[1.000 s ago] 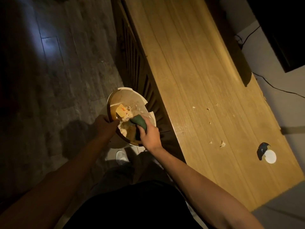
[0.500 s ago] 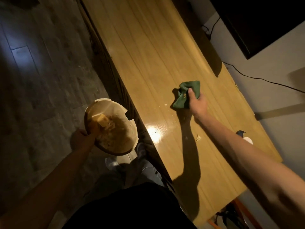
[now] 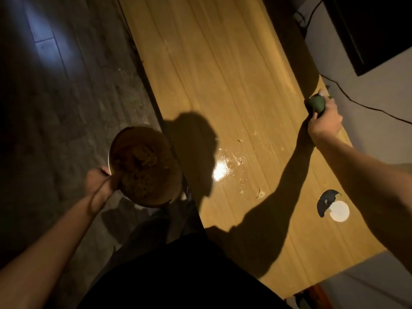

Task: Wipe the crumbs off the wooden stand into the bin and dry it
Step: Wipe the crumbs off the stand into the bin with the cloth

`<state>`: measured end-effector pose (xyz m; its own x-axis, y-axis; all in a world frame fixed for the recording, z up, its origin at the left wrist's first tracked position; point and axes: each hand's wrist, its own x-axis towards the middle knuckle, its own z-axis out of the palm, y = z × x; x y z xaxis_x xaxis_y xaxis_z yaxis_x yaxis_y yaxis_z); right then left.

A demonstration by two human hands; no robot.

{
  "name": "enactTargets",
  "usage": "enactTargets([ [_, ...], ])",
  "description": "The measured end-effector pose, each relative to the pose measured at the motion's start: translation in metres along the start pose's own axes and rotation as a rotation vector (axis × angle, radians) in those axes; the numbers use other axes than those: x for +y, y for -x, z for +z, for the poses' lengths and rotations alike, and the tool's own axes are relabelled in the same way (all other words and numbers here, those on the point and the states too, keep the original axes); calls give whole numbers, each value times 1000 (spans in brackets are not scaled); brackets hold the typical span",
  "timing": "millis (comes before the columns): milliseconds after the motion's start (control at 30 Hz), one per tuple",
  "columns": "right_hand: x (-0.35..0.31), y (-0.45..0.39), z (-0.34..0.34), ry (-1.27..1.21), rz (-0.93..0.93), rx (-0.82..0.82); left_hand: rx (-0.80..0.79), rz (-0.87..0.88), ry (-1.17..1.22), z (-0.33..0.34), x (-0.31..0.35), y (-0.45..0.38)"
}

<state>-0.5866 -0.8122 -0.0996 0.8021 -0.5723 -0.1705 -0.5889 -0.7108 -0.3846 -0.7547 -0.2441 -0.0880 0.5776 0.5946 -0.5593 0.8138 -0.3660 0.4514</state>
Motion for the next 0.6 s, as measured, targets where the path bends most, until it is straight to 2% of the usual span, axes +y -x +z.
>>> enactTargets([
  [100, -10, 33, 15, 20, -98, 79, -70, 38, 26, -1, 9, 9],
  [233, -29, 80, 32, 63, -198, 86, -125, 40, -11, 1, 9, -2],
  [367, -61, 136, 56, 125, -335, 27, -101, 70, 25, 4, -7, -14],
  [500, -108, 216, 88, 152, -407, -32, -101, 29, 7, -2, -14, -20],
  [600, -153, 292, 114, 29, -428, -82, -98, 69, 77, -4, -14, -13],
])
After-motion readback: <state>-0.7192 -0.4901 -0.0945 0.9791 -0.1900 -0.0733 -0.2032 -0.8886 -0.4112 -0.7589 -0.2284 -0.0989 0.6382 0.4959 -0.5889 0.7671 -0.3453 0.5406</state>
